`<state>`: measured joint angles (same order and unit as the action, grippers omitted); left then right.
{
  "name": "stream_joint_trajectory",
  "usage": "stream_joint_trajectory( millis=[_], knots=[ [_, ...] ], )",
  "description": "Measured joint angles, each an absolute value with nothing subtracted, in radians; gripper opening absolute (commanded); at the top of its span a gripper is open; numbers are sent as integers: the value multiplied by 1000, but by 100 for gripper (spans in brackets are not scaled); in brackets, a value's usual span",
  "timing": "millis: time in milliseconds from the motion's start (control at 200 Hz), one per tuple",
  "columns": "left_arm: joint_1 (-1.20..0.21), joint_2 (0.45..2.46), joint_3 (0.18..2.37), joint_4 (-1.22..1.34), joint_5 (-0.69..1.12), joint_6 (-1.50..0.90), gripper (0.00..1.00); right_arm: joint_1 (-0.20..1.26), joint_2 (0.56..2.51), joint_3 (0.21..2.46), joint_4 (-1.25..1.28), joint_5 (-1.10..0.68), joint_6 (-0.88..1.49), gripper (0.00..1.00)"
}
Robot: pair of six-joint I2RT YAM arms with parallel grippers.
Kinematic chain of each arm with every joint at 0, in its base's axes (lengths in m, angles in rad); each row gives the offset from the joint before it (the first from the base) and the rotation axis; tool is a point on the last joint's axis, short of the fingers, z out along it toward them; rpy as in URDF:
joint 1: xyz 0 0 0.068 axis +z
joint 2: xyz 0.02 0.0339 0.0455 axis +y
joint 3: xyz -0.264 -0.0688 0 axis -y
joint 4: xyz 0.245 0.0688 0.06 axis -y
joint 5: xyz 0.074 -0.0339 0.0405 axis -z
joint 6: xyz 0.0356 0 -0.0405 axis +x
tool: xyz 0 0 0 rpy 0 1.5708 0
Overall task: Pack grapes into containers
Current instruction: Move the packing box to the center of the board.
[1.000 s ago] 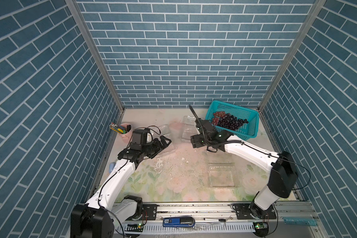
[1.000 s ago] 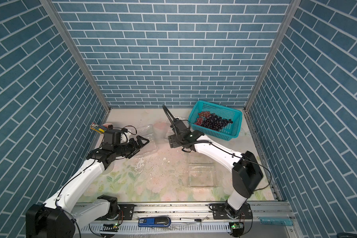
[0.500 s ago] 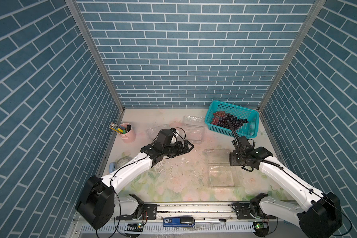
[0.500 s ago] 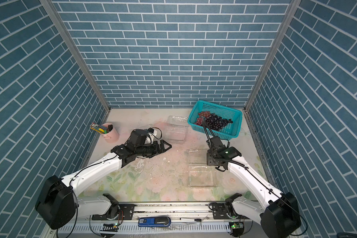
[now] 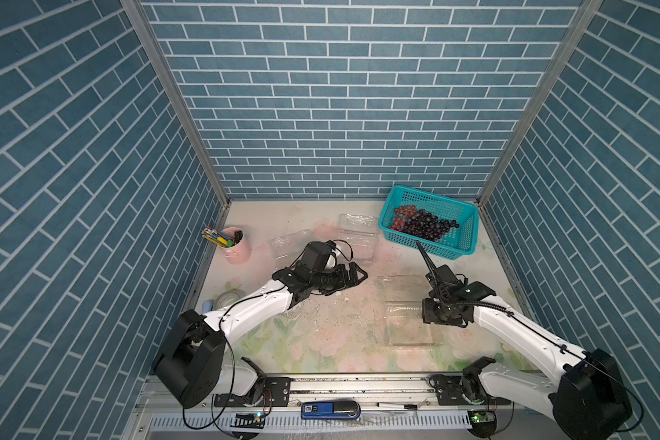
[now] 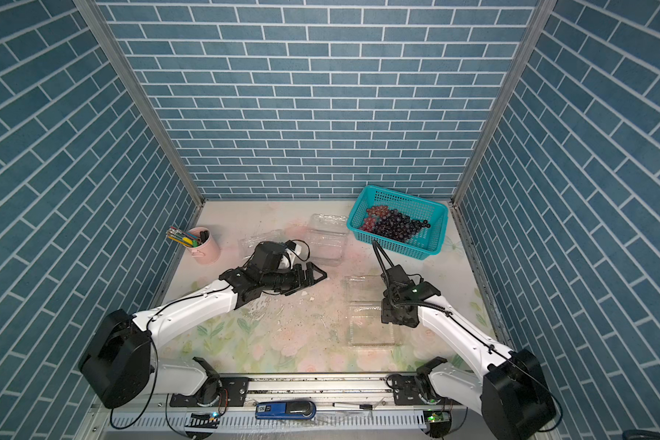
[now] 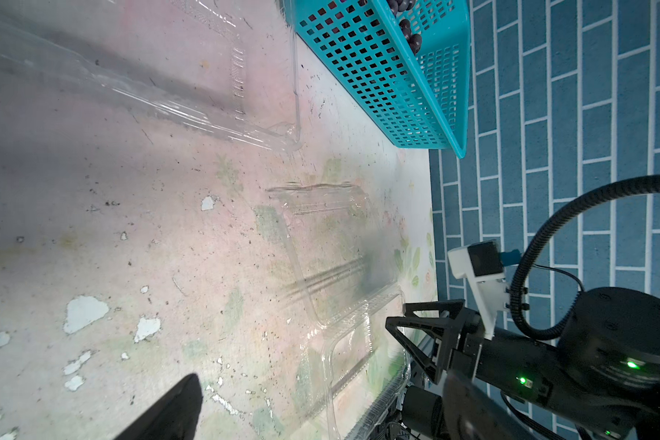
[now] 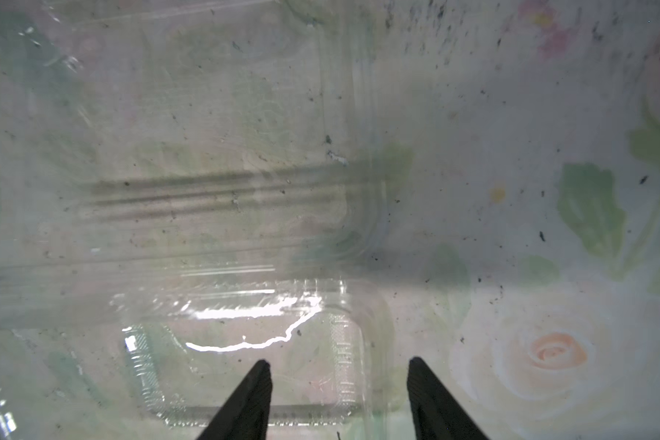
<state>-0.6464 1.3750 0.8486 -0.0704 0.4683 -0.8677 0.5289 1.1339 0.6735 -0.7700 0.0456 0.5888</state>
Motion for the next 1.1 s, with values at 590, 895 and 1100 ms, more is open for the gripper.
stream_joint_trajectory(
  millis=[590,895,1100],
  knots=[
    [-552,1379,877,-118,479,-826,100,436,1398,742,-465,154,656,16],
    [-521,1372,894,-159,491,-803,100,405,1565,907,-432,157,617,33],
    [-515,1382,940,-165,496,-789,100,398,1533,924,-489,158,571,50]
  ],
)
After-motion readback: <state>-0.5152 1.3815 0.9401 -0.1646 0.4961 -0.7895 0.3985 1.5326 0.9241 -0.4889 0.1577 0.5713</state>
